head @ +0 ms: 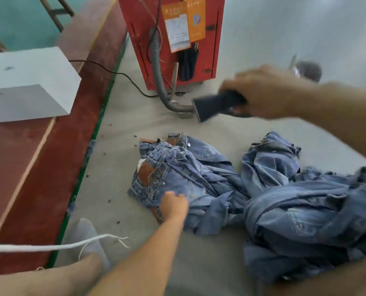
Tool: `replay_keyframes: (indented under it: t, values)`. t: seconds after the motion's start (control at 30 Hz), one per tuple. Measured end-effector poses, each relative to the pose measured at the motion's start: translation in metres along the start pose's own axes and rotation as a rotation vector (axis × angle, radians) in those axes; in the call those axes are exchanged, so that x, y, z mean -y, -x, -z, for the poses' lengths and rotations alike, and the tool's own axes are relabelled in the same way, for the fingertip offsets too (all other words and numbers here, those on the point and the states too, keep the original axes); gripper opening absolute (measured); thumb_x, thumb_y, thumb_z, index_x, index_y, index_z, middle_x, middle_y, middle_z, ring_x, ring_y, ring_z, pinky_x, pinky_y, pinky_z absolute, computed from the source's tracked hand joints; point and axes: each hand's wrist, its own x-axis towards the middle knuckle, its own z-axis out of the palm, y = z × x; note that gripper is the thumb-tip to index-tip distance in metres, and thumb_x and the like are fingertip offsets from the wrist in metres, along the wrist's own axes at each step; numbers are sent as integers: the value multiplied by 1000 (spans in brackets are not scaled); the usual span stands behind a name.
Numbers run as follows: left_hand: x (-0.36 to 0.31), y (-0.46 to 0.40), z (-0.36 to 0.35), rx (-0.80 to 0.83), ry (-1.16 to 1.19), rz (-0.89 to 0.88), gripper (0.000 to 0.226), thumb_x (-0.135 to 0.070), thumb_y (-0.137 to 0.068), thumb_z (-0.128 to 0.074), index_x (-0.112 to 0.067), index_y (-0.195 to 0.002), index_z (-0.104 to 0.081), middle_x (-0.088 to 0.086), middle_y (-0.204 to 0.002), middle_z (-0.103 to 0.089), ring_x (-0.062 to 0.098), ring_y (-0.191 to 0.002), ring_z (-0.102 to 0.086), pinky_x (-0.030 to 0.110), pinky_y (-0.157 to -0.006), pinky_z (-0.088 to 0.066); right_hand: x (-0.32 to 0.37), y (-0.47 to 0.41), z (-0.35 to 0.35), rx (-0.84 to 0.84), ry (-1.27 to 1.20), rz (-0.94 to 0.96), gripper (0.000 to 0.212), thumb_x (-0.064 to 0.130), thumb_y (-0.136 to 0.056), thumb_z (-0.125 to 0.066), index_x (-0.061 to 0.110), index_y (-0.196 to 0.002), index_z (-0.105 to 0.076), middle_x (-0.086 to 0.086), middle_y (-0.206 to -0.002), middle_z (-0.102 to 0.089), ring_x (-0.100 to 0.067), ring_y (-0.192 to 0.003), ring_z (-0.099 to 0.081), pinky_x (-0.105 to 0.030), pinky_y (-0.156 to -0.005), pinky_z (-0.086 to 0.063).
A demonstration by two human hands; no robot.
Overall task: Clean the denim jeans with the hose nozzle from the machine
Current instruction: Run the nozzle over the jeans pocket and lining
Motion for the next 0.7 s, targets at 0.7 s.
replay_keyframes:
  t: [0.7]
  values:
    - [-87,-126,140,-19,-267,-497,32,-25,-98,-71,-8,-124,-74,10,-121,-73,24,-113,-65,20,-85,-38,16,14,-149,387,-139,-204,39,33,-96,-65,16,-119,-39,3,-79,-52,-22,-65,-53,-36,-59,-37]
